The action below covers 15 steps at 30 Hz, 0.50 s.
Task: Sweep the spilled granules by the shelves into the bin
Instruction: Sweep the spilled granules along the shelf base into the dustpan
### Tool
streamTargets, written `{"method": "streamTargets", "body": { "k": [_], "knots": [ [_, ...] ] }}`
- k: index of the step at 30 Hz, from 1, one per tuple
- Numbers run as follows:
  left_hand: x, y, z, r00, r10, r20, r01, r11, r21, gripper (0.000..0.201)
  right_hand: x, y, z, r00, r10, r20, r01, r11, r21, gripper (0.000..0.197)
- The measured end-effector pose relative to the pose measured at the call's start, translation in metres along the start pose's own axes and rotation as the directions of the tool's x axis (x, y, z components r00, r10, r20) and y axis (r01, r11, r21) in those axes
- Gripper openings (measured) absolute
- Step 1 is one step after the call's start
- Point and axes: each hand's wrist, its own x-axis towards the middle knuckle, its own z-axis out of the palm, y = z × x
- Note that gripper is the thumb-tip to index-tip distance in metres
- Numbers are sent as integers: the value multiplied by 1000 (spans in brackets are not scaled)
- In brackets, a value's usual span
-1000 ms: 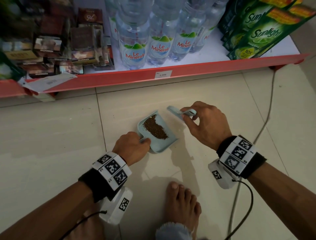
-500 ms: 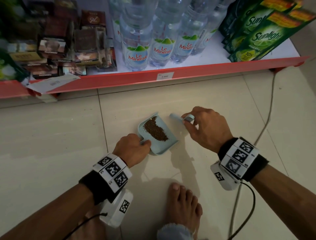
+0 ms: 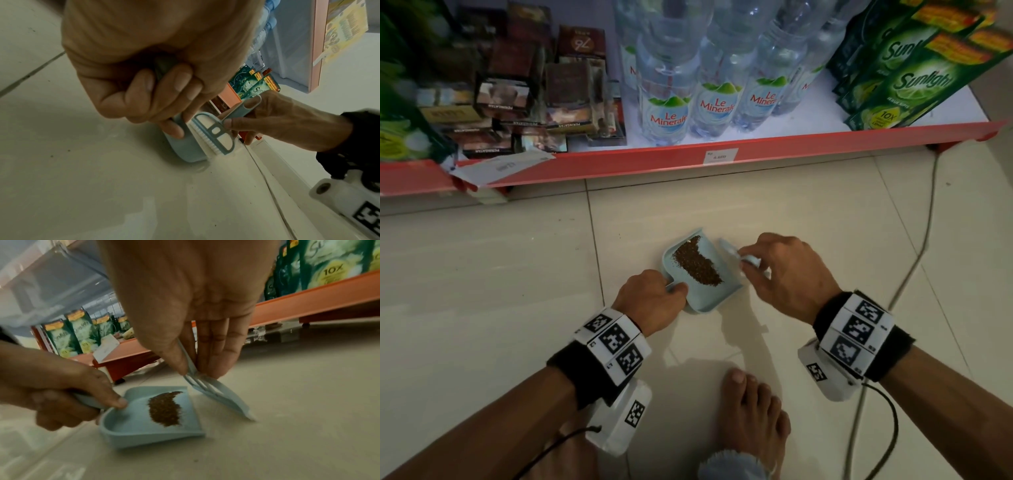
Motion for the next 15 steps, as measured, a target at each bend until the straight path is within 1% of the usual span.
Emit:
{"method": "streamTargets", "body": {
  "k": [1,2,4,5,7,9,11,12,13,15],
  "knots": [
    [0,0,0,1000,0,0,0,1000,-1,40,-2,-3,1,1000,-26,17,25,998,58,25],
    [-1,0,0,1000,0,0,0,1000,-2,40,-4,-5,1,999,-38,3,37,991,125,25],
    [-1,0,-1,1000,-3,1,3,1000,3,40,-4,-5,-2,997,-18,-78,36,973,229,24],
    [-2,-1,-1,1000,-4,1,4,1000,4,40,-3,-3,-5,992,0,-127,32,968,249,23],
    [-3,-2,-2,1000,-2,-3,2,1000,5,40,-1,3,-10,976,34,-214,14,975,220,20],
    [-4,-2,-3,1000,3,-9,-3,1000,7,40,2,9,-14,969,69,-239,-39,991,125,21],
    [-5,-3,-3,1000,2,-14,-2,1000,12,40,4,10,-13,975,109,-195,-105,994,28,25],
    [-5,-3,-3,1000,2,-15,-1,1000,14,40,3,8,-11,981,112,-158,-113,994,-2,27],
    [-5,-3,-2,1000,2,-15,-2,1000,17,40,2,5,-9,989,98,-108,-100,995,-10,27],
    [-6,-3,-2,1000,4,-15,-3,1000,21,40,-2,-5,-3,999,42,-9,-41,999,29,27]
  ]
}}
